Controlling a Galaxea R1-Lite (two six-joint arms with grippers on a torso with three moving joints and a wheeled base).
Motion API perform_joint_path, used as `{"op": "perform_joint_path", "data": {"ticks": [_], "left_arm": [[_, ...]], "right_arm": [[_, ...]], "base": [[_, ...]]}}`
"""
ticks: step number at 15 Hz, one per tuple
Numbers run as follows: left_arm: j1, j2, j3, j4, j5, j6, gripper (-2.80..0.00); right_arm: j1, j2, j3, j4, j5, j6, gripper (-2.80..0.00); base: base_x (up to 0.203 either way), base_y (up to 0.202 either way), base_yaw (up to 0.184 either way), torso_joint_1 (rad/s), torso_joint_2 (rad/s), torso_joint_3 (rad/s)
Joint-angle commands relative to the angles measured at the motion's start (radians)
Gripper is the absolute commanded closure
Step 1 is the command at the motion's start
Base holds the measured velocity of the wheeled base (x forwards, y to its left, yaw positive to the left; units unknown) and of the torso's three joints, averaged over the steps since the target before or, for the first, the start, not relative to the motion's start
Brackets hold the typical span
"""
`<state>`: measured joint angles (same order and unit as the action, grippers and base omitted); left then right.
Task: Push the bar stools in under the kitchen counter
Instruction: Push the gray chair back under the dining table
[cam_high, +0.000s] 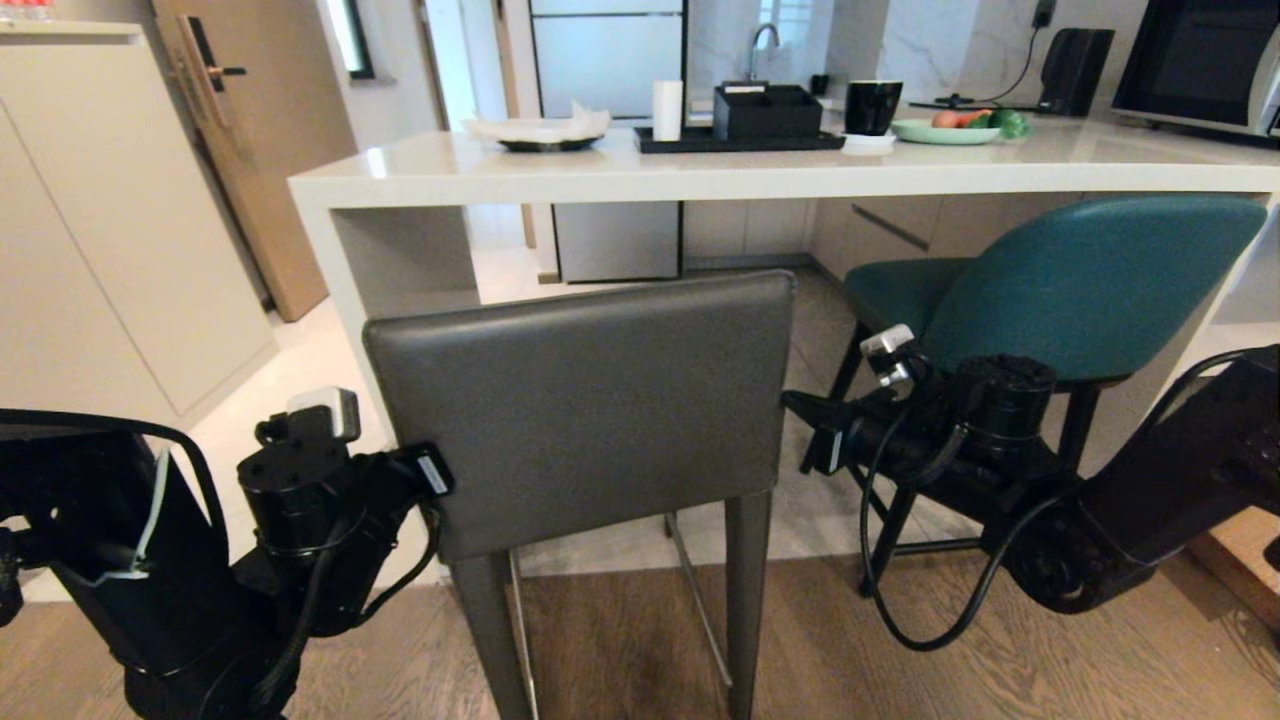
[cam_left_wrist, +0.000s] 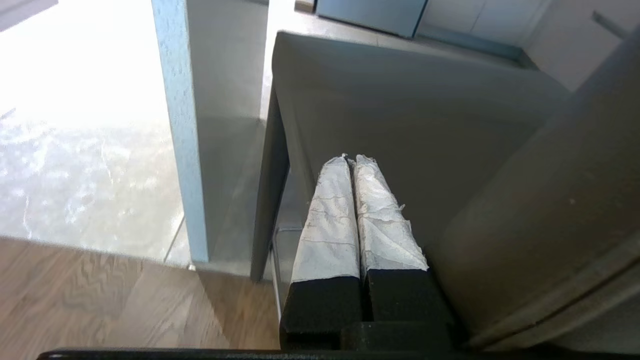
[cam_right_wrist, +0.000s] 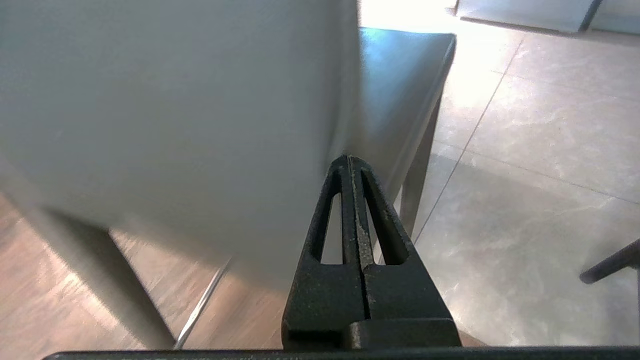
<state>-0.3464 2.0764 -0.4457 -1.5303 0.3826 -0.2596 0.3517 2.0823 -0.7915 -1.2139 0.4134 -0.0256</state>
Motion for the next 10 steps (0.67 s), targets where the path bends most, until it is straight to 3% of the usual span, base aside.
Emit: {"op": "perform_joint_path", "data": {"ticks": [1, 7, 10], "left_arm": [[-0.008, 0.022, 0.000, 0.000, -0.020, 0.005, 0.00], [-0.051, 0.057, 0.065, 0.000, -0.031, 0.004, 0.00], [-0.037, 0.058, 0.114, 0.000, -0.021, 0.005, 0.00]], "right_arm": [[-0.002, 0.002, 0.019, -0.020, -0.008, -0.001, 0.00], [-0.030, 0.003, 0.040, -0.029, -0.007, -0.003, 0.00], [-0.111, 0.000, 0.036, -0.028, 0.013, 0.000, 0.00]], "base": [[0.000, 0.000, 0.000, 0.000, 0.00, 0.000], [0.000, 0.000, 0.000, 0.000, 0.00, 0.000], [0.000, 0.000, 0.000, 0.000, 0.00, 0.000]]}}
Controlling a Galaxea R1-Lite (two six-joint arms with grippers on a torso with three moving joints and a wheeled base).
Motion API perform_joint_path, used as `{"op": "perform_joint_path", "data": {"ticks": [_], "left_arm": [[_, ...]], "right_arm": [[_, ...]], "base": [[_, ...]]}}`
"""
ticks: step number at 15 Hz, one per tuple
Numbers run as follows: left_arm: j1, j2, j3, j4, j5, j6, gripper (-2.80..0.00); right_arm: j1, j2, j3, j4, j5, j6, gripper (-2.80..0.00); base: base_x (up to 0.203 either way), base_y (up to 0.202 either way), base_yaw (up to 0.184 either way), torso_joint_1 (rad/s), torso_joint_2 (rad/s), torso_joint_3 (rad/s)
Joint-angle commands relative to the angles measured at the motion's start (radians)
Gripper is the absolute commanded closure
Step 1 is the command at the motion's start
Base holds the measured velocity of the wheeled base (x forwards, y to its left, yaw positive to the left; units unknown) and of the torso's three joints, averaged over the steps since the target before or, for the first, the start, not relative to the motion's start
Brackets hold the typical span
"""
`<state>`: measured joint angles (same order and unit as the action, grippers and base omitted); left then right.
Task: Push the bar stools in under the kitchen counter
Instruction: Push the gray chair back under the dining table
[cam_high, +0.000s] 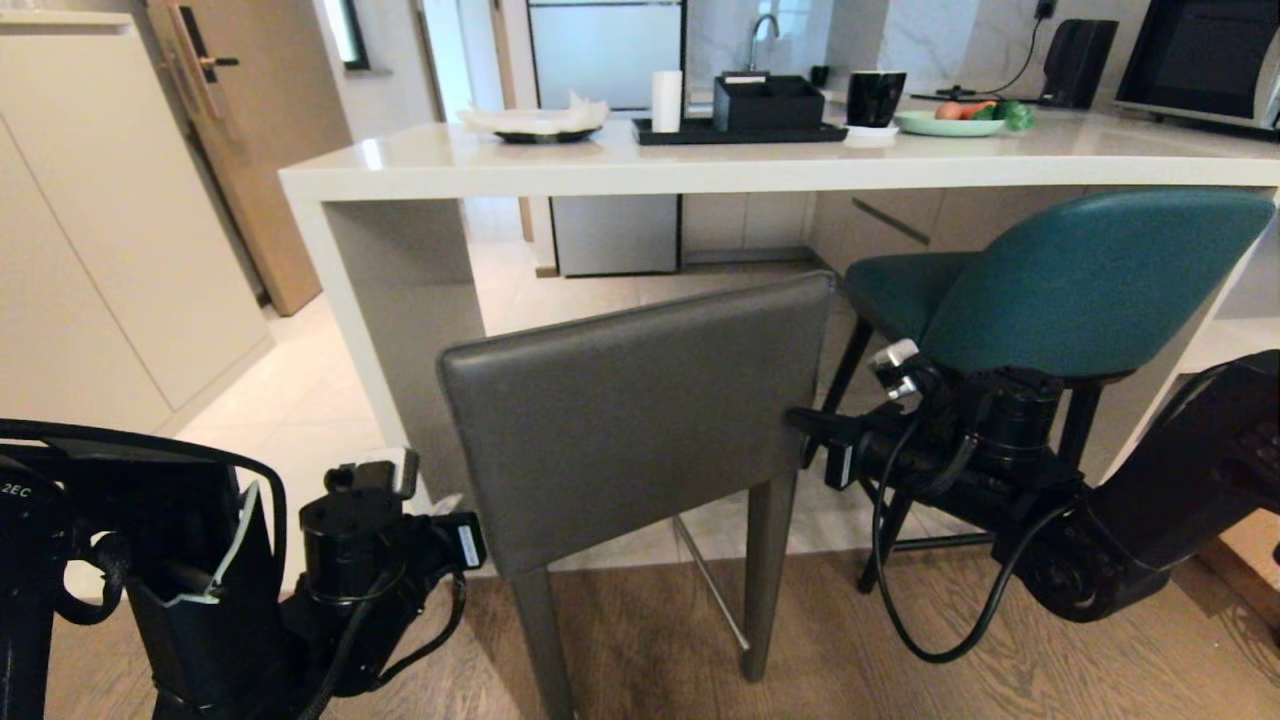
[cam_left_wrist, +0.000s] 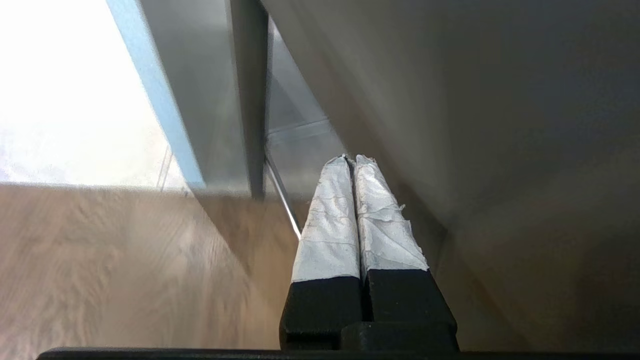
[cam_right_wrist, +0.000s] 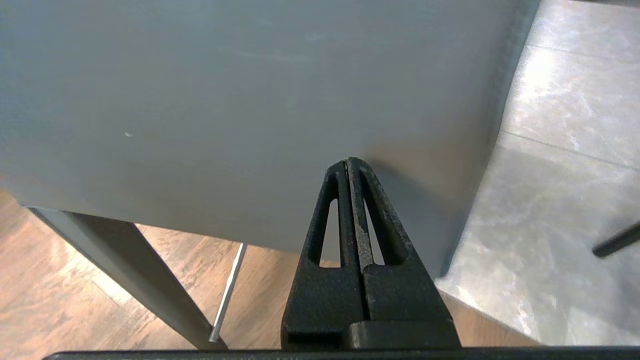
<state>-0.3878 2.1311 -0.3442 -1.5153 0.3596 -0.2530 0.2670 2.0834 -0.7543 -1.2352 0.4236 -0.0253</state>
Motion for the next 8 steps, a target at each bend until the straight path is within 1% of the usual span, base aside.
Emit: {"op": "perform_joint_path", "data": {"ticks": [1, 3, 4, 6, 8], "left_arm": [[0.004, -0.004, 0.023, -0.015, 0.017, -0.003, 0.00], [-0.002, -0.011, 0.026, -0.015, 0.079, -0.003, 0.00], [-0.009, -0.012, 0.029, -0.015, 0.099, -0.002, 0.00], [-0.028, -0.041, 0.031, -0.015, 0.146, -0.005, 0.00], [-0.035, -0.076, 0.028, -0.015, 0.153, -0.005, 0.00]], "right_arm": [[-0.069, -0.002, -0.009, -0.005, 0.028, 0.002, 0.00], [-0.130, 0.003, -0.054, 0.002, 0.054, 0.009, 0.00], [-0.140, 0.010, -0.090, 0.011, 0.060, 0.022, 0.00], [-0.146, 0.019, -0.162, 0.060, 0.075, 0.047, 0.00], [-0.137, 0.032, -0.232, 0.116, 0.099, 0.052, 0.00]], "base": [[0.000, 0.000, 0.000, 0.000, 0.00, 0.000], [0.000, 0.000, 0.000, 0.000, 0.00, 0.000], [0.000, 0.000, 0.000, 0.000, 0.00, 0.000], [0.000, 0.000, 0.000, 0.000, 0.00, 0.000], [0.000, 0.000, 0.000, 0.000, 0.00, 0.000]]}}
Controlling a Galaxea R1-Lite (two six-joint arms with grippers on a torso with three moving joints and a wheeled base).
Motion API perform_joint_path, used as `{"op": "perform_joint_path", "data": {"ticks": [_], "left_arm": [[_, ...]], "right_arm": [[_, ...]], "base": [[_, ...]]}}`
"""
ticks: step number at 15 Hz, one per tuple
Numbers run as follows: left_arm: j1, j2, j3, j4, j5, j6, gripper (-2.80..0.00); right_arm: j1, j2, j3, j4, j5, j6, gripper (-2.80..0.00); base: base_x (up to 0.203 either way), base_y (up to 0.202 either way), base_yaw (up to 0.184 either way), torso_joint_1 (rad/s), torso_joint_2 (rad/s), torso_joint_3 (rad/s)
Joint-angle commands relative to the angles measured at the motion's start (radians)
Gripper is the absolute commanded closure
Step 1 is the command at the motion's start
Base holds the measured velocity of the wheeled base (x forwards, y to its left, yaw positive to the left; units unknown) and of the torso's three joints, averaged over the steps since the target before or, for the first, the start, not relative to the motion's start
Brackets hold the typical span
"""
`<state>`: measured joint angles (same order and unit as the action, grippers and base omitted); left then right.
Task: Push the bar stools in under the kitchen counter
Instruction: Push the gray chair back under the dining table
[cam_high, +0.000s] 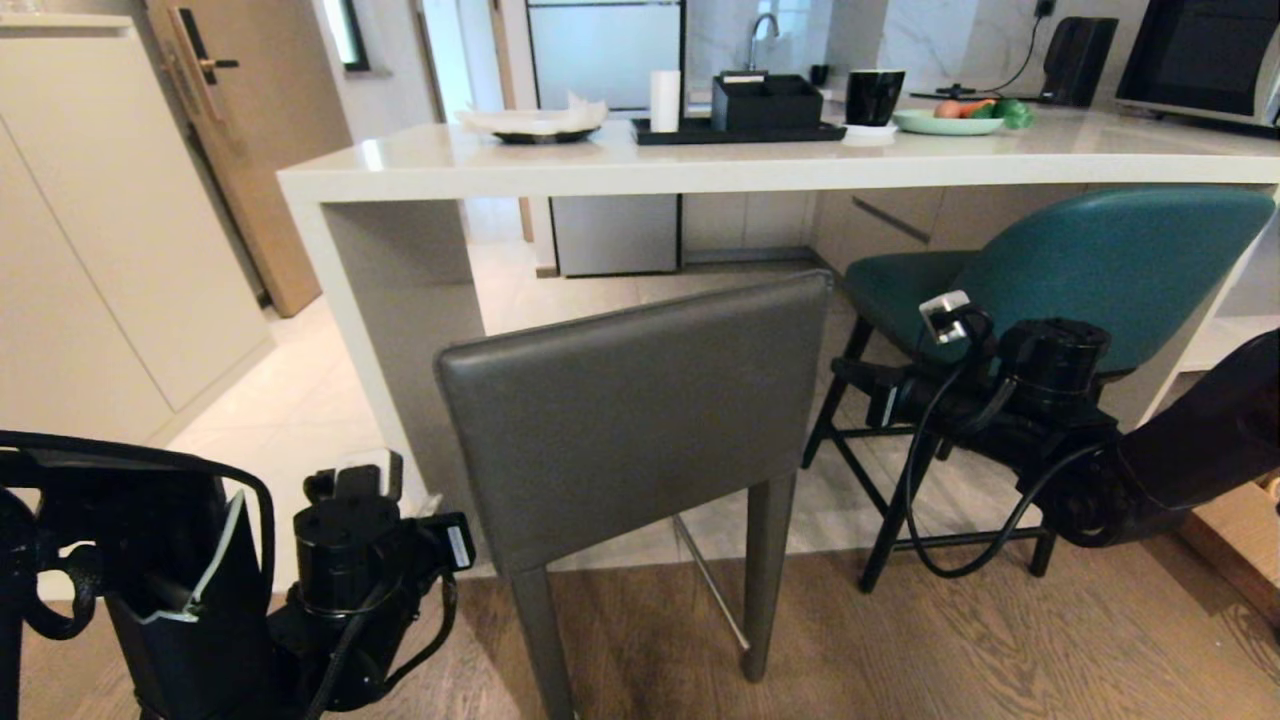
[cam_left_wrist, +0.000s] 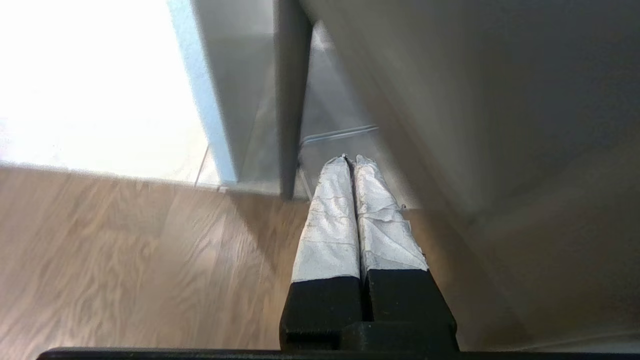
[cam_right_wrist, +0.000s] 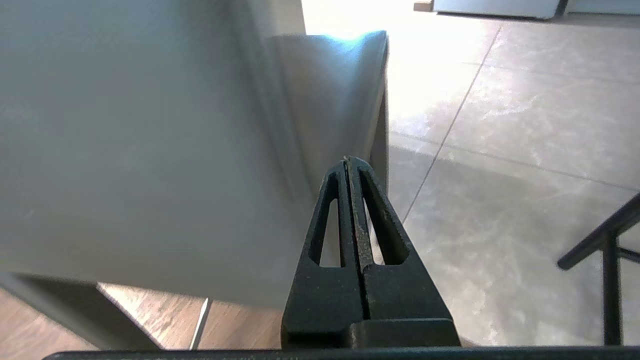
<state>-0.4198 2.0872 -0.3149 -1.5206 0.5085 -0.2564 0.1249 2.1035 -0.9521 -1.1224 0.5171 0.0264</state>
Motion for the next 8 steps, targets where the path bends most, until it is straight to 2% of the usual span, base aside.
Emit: {"op": "perform_joint_path", "data": {"ticks": [1, 8], "left_arm": [[-0.004, -0.049, -0.006, -0.009, -0.001, -0.001, 0.00], [-0.058, -0.075, -0.027, -0.009, -0.006, 0.027, 0.00]], "right_arm": [[0.018, 0.014, -0.061, 0.027, 0.017, 0.001, 0.00], [0.030, 0.095, -0.171, 0.050, 0.071, 0.003, 0.00]], "base": [[0.000, 0.000, 0.000, 0.000, 0.00, 0.000], [0.000, 0.000, 0.000, 0.000, 0.00, 0.000]]}}
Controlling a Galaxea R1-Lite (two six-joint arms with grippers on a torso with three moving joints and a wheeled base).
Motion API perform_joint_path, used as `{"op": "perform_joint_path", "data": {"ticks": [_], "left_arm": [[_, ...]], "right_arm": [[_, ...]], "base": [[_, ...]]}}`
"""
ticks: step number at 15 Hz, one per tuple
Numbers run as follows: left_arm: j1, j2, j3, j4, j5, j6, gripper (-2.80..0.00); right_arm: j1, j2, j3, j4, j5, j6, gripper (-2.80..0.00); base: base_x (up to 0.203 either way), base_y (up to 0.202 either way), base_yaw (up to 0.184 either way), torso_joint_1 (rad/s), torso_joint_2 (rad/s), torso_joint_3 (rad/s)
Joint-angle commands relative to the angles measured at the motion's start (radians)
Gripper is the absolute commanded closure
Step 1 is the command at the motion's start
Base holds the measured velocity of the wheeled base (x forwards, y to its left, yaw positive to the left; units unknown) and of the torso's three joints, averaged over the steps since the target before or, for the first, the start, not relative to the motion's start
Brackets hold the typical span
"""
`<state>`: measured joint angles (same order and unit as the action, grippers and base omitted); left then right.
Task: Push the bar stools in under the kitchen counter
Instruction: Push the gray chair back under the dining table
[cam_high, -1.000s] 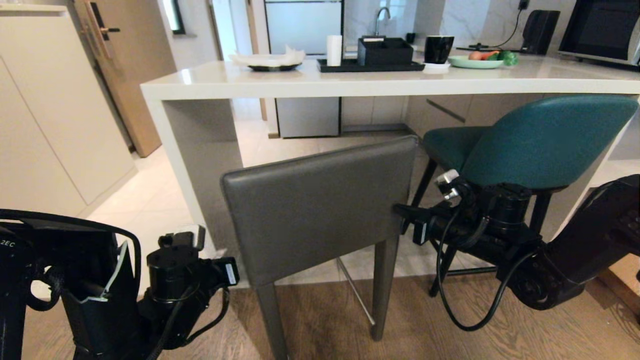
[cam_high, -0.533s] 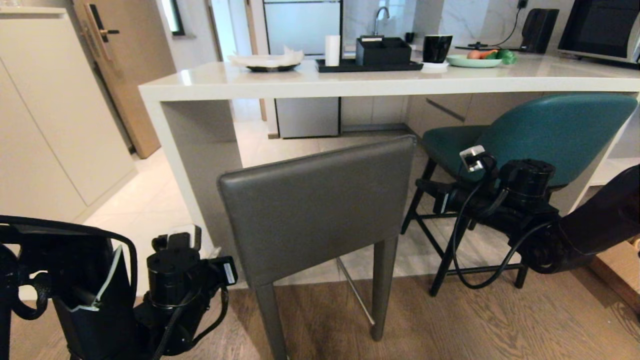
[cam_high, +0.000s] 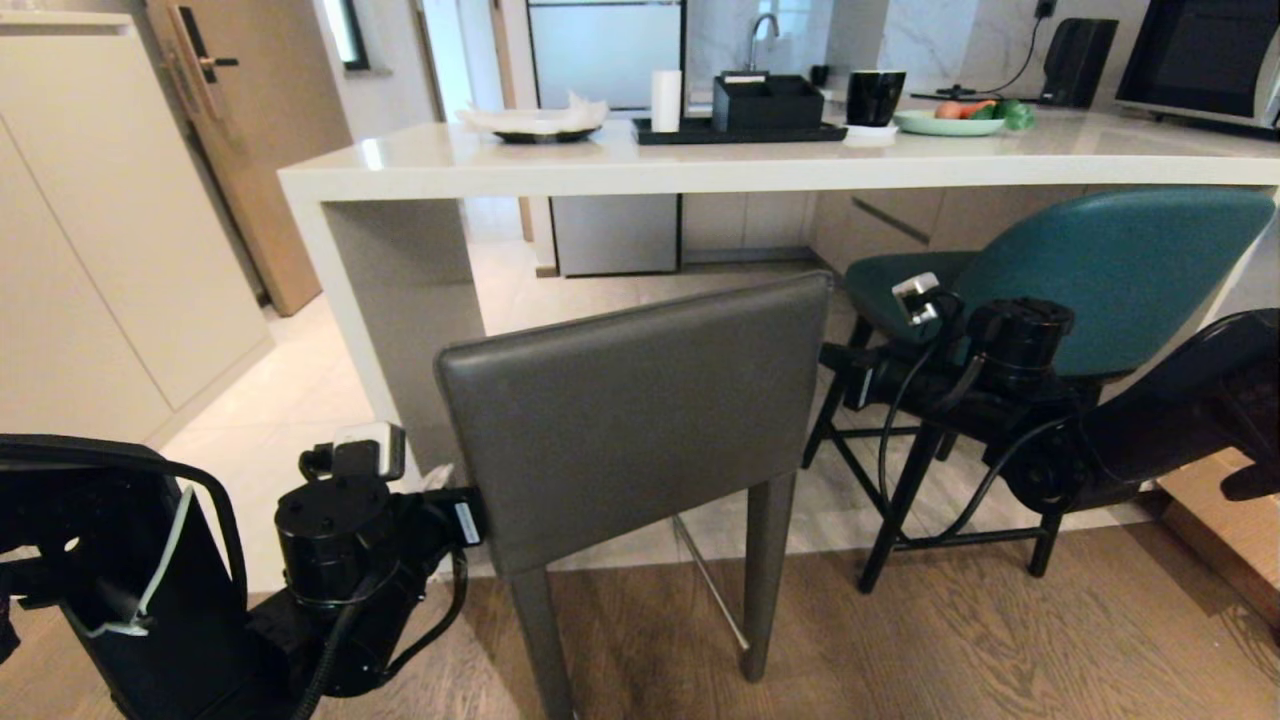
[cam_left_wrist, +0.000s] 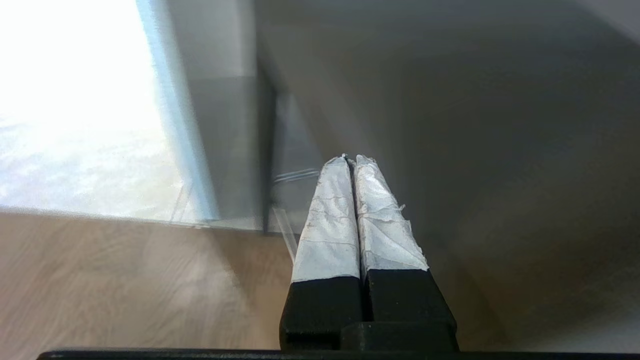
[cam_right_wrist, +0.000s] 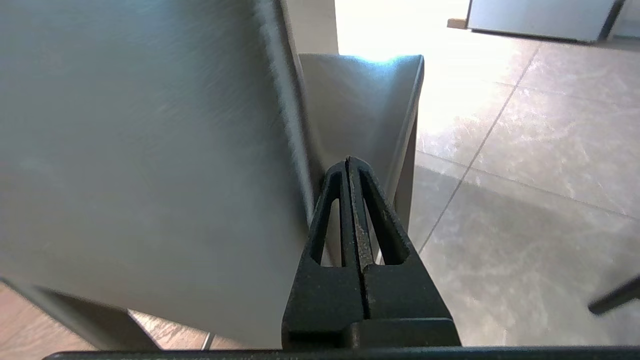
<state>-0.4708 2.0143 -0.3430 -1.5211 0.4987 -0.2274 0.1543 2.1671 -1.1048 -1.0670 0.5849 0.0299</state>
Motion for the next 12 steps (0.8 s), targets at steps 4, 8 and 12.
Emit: {"op": "perform_joint_path", "data": {"ticks": [4, 8, 12], "left_arm": [[-0.046, 0.024, -0.001, -0.009, 0.006, -0.004, 0.00], [-0.123, 0.041, 0.000, -0.009, 0.036, -0.006, 0.00], [-0.123, 0.049, 0.006, -0.009, 0.040, -0.004, 0.00]], "right_arm": [[0.010, 0.096, -0.075, -0.009, 0.004, 0.035, 0.00], [0.041, 0.161, -0.086, -0.016, 0.005, 0.046, 0.00], [0.084, 0.206, -0.095, -0.121, 0.004, 0.117, 0.00]], "base": [[0.000, 0.000, 0.000, 0.000, 0.00, 0.000], [0.000, 0.000, 0.000, 0.000, 0.00, 0.000], [0.000, 0.000, 0.000, 0.000, 0.00, 0.000]]}}
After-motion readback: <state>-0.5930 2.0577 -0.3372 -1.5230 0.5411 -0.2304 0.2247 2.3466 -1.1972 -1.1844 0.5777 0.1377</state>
